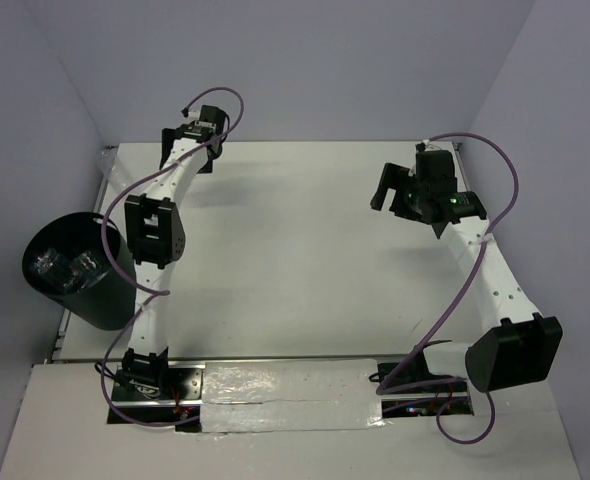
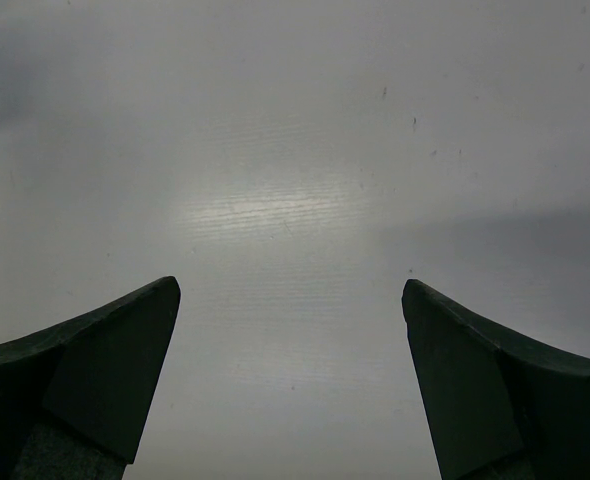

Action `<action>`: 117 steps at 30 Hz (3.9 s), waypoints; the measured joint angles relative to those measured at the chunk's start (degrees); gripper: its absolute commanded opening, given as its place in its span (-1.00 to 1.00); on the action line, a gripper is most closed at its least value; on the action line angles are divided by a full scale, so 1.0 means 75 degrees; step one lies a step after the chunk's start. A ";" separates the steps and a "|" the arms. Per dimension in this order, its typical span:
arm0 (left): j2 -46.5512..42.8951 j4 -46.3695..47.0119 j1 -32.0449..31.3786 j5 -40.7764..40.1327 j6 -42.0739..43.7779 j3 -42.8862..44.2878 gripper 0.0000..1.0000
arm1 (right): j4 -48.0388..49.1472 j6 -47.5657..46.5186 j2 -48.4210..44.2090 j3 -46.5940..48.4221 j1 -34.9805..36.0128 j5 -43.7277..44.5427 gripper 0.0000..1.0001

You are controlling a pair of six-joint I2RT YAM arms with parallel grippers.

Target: Put the plastic bottles in the bin

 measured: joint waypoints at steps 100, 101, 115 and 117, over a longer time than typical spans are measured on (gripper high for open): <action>-0.9361 0.2661 0.1268 -0.0653 -0.1868 -0.5039 0.99 | 0.0023 0.0149 -0.0303 -0.0006 0.0376 -0.0082 0.99; -0.8647 0.2515 0.1282 -0.0632 -0.2025 -0.4167 0.99 | 0.0047 0.0154 -0.0303 -0.0035 0.0376 -0.0096 0.99; -0.2573 0.0230 0.2623 0.1390 -0.3025 0.0353 0.99 | 0.0055 0.0175 -0.0213 -0.0187 0.0376 -0.0140 0.99; -0.2157 0.0152 0.2836 0.1518 -0.3072 0.0612 0.99 | 0.0064 0.0178 -0.0099 -0.0187 0.0376 -0.0134 0.99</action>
